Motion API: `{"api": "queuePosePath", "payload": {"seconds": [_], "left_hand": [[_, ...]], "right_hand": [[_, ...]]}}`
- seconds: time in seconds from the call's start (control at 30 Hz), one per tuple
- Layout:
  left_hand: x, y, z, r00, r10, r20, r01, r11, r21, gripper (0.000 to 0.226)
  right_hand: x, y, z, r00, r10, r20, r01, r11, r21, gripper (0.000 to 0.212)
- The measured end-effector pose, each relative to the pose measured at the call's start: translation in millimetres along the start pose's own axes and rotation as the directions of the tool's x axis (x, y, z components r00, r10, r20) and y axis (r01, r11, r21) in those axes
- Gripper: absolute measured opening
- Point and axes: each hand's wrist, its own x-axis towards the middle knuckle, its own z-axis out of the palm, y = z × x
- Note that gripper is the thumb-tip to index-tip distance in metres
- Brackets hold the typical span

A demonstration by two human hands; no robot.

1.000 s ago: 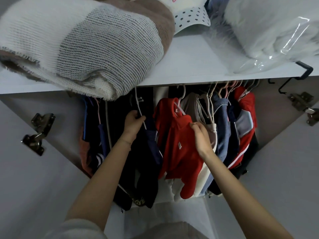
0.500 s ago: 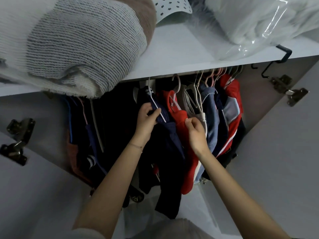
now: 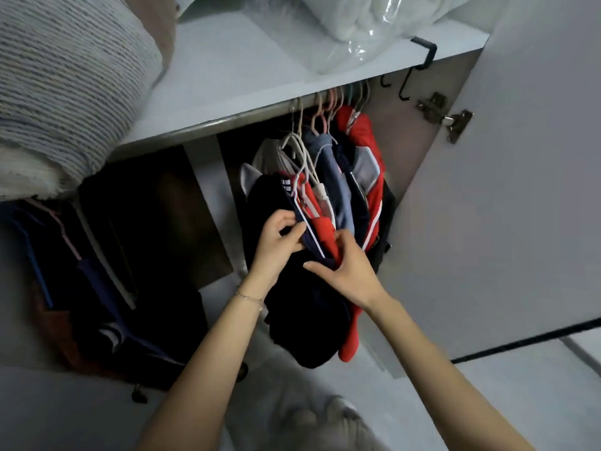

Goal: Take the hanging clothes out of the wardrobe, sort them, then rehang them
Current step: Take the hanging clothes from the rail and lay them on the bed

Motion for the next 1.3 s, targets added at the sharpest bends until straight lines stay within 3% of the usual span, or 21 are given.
{"api": "queuePosePath", "payload": {"seconds": [0.2,0.3,0.37,0.43,0.57,0.63,0.77,0.83,0.9,1.03,1.2,1.3], "left_hand": [[-10.8,0.4,49.3,0.962,-0.035,0.271,0.039,0.999,-0.011,0.015],[-17.0,-4.1,65.2,0.947,0.029,0.319,-0.101,0.973,0.210,0.009],[-18.7,-8.5,74.4,0.929,0.220,0.297,-0.333,0.848,0.413,0.006],[-23.2,-15.6,86.2,0.850,0.429,0.305,-0.526,0.678,0.513,0.013],[-40.0,-34.5,120.8,0.771,0.542,0.336,-0.622,0.524,0.581,0.057],[-53.5,-44.2,143.2,0.743,0.517,0.424,-0.665,0.501,0.554,0.068],[-102.4,-59.1,198.0,0.701,0.327,0.633,-0.684,0.557,0.470,0.060],[-131.0,-67.8,229.8,0.642,0.287,0.711,-0.735,0.493,0.465,0.053],[-163.5,-78.5,266.5,0.574,0.226,0.787,-0.763,0.495,0.415,0.047],[-242.4,-103.2,346.2,0.508,0.145,0.849,-0.685,0.665,0.297,0.043],[-341.3,-121.0,449.7,0.412,0.153,0.898,-0.693,0.693,0.199,0.047],[-397.7,-129.4,513.9,0.284,0.136,0.949,-0.708,0.697,0.112,0.048]], "right_hand": [[-45.2,29.3,-37.5,0.974,0.042,-0.223,-0.051,0.998,-0.036,0.029],[-81.3,39.6,-60.0,0.943,0.065,-0.325,-0.071,0.997,-0.005,0.027],[-105.1,45.3,-75.5,0.919,0.100,-0.382,-0.097,0.995,0.028,0.026],[-130.2,49.2,-89.7,0.897,0.132,-0.422,-0.124,0.991,0.047,0.024],[-188.6,53.6,-120.4,0.860,0.157,-0.486,-0.160,0.987,0.035,0.022],[-226.1,57.1,-139.3,0.850,0.180,-0.495,-0.180,0.982,0.048,0.018],[-316.5,66.6,-175.3,0.815,0.275,-0.510,-0.258,0.960,0.105,0.019],[-365.3,73.2,-188.1,0.779,0.327,-0.535,-0.309,0.943,0.127,0.019],[-413.8,79.9,-200.6,0.730,0.385,-0.564,-0.363,0.918,0.157,0.019],[-508.9,90.9,-230.8,0.595,0.483,-0.642,-0.456,0.861,0.225,0.021],[-612.5,100.8,-268.0,0.387,0.519,-0.762,-0.568,0.785,0.246,0.026],[-662.6,110.5,-287.9,0.172,0.493,-0.853,-0.616,0.730,0.297,0.023]]}}
